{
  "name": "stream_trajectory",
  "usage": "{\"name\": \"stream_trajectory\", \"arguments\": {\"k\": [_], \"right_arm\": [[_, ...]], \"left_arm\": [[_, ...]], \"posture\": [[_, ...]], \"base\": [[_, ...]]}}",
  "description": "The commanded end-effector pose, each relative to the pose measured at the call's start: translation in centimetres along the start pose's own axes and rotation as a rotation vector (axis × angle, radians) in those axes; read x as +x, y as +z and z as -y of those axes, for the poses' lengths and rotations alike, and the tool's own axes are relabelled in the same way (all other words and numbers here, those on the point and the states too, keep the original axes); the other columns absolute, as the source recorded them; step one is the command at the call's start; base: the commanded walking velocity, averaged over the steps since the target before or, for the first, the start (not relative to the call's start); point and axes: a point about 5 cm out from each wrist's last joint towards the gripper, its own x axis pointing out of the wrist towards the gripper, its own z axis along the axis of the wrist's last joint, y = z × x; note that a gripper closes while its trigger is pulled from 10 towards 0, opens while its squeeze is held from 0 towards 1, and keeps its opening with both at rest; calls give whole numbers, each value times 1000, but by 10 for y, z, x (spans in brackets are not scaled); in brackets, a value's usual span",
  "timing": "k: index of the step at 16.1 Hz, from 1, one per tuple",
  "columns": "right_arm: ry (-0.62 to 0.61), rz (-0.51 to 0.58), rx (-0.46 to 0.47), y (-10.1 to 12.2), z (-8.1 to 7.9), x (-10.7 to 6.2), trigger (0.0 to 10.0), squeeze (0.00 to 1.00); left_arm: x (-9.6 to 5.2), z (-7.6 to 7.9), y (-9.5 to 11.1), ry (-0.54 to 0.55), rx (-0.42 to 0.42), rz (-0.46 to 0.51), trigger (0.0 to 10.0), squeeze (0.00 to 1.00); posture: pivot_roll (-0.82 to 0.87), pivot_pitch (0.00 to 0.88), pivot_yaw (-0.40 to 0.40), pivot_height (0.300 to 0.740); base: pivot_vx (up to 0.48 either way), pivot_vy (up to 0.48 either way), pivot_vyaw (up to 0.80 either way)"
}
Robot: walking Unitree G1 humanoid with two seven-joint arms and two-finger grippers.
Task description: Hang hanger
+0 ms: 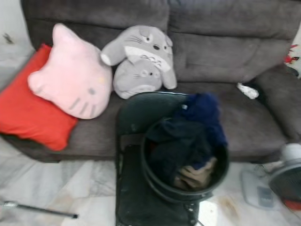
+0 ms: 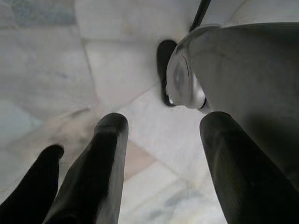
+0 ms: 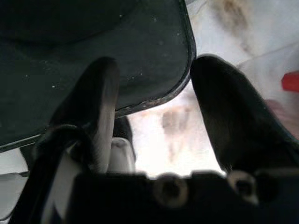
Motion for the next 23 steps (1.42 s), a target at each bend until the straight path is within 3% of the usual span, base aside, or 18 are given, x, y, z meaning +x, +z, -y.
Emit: {"name": "stream_trajectory", "arguments": {"k": [1,5,8,10,12,14,15,17,18,19,21,23], "right_arm": [[-43,50,44,5,10,0,10000,0],[-63,64,107,-7,20,-5,10000,0],[0,94,-29,-9,23,-8,10000,0],[-20,172,-93,-11,34,-15,10000,0],[-48,290,-59,-3,44,-22,10000,0],[-44,454,-68,17,44,-45,10000,0],[-52,480,-63,23,43,-61,10000,0],[-76,487,-67,22,46,-78,10000,0],[-104,541,-68,27,49,-96,10000,0],[-109,558,-64,31,50,-102,10000,0],[-137,677,-88,64,48,-124,10000,0],[-97,804,-56,120,31,-127,10000,0]], "left_arm": [[-2,3,-11,-7,5,-37,10000,0],[-2,3,-12,-14,16,-40,10000,0],[-2,3,-13,-17,21,-42,10000,0],[-2,2,-13,-16,24,-42,10000,0],[-2,2,-13,-13,25,-41,10000,0],[-3,0,-13,-13,33,-44,10000,0],[-3,0,-13,-14,36,-45,10000,0],[-2,0,-13,-17,41,-45,10000,0],[-2,0,-12,-20,47,-44,10000,0],[-2,0,-12,-21,49,-43,10000,0],[-2,0,-12,-20,53,-44,10000,0],[-2,-1,-11,-19,59,-45,10000,0]], "posture": [[-14,166,-70,740],[-33,171,-66,740],[-44,171,-66,740],[-45,171,-69,740],[-55,174,-71,740],[-77,176,-74,740],[-82,178,-75,740],[-89,180,-74,740],[-99,181,-72,740],[-100,181,-71,740],[-105,182,-67,740],[-115,180,-63,740]], "base": [[0,0,0],[0,0,0],[0,0,0],[0,0,0],[0,0,0],[0,0,0],[0,0,0],[0,0,0],[0,0,0],[0,0,0],[0,0,0],[0,0,0]]}}
